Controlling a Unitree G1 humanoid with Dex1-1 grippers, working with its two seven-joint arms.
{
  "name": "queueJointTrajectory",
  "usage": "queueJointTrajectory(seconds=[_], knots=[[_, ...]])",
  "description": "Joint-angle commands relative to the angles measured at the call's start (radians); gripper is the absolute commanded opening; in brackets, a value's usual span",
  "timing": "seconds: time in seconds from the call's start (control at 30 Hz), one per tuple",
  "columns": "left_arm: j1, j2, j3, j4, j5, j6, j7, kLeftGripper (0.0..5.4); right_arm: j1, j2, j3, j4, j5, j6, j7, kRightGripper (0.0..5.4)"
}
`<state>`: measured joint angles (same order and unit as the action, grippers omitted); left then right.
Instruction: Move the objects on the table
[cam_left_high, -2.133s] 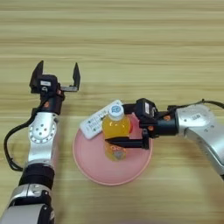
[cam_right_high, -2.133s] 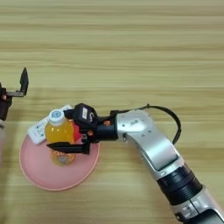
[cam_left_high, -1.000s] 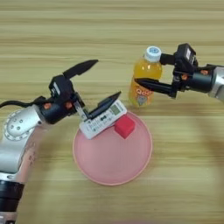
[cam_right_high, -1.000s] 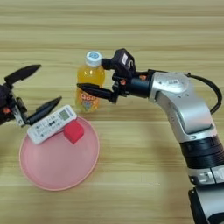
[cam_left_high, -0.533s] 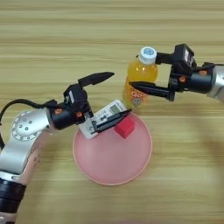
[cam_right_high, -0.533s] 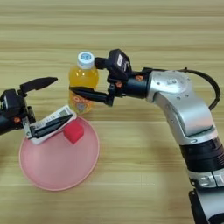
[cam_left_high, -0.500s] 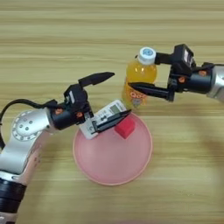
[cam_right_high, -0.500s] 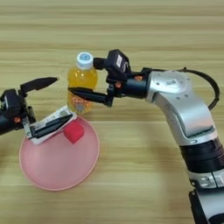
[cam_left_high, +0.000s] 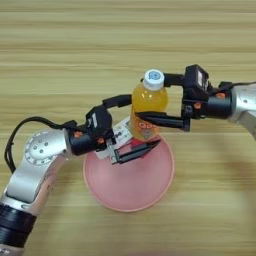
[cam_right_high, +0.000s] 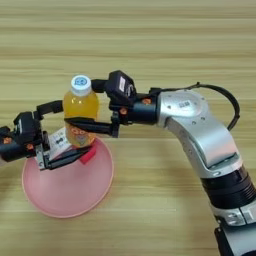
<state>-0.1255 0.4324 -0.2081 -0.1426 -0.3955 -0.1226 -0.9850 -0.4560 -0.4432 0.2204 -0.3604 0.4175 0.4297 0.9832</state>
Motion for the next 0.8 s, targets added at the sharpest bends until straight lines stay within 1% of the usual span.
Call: queueJointTrajectory(seconds=[0.03, 0.2, 0.5, 0.6, 0.8], knots=[[0.015, 0.004, -0.020, -0.025, 0.010, 0.007, -0.023, 4.97, -0.012, 0.011, 0.003, -0.049, 0.022, 0.015, -0.022, 3.63], [0.024, 0.003, -0.023, -0.032, 0.014, 0.007, -0.016, 4.48, -0.003, 0.009, 0.002, -0.069, 0.029, 0.031, -0.024, 3.62], [0.010, -0.007, -0.015, -0.030, 0.011, 0.012, -0.004, 3.77, 0.000, 0.004, 0.009, -0.074, 0.034, 0.039, -0.016, 3.62], [0.007, -0.012, -0.013, -0.027, 0.014, 0.011, 0.001, 3.65, 0.000, 0.002, 0.009, -0.068, 0.033, 0.038, -0.015, 3.62], [0.002, -0.014, -0.009, -0.025, 0.014, 0.010, 0.006, 3.59, -0.001, 0.003, 0.007, -0.061, 0.033, 0.036, -0.016, 3.62]])
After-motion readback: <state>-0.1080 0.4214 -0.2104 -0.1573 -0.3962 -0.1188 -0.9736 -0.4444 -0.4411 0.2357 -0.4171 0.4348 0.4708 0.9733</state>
